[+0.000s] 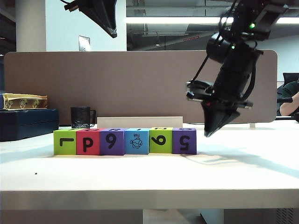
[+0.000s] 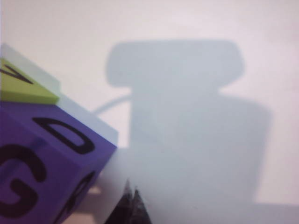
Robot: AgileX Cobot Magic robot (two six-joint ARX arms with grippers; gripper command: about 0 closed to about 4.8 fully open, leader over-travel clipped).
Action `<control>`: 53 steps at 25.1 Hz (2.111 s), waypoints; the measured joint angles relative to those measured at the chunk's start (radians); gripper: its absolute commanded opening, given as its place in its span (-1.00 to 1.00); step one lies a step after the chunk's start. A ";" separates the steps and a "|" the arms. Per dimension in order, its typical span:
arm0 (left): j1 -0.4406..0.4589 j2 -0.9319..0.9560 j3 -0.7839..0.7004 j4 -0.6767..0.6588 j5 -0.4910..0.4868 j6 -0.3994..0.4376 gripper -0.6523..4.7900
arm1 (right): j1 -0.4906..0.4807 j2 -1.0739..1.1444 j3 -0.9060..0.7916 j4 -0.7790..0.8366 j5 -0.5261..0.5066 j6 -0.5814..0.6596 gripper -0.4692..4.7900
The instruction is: Select the appropriate blocks from the scattered letter blocks on the table and arrange them in a row to spell out "TURING".
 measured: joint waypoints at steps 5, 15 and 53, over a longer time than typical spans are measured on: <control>0.030 0.000 0.000 -0.005 -0.040 0.003 -0.78 | 0.000 -0.033 0.087 -0.110 0.010 0.000 -0.83; 0.082 0.000 0.000 -0.038 -0.047 0.019 -0.78 | 0.053 -0.051 0.492 -0.509 -0.048 0.000 -0.83; 0.082 0.005 -0.006 -0.056 -0.043 0.097 -0.78 | 0.069 -0.052 0.650 -0.719 -0.065 0.000 -0.82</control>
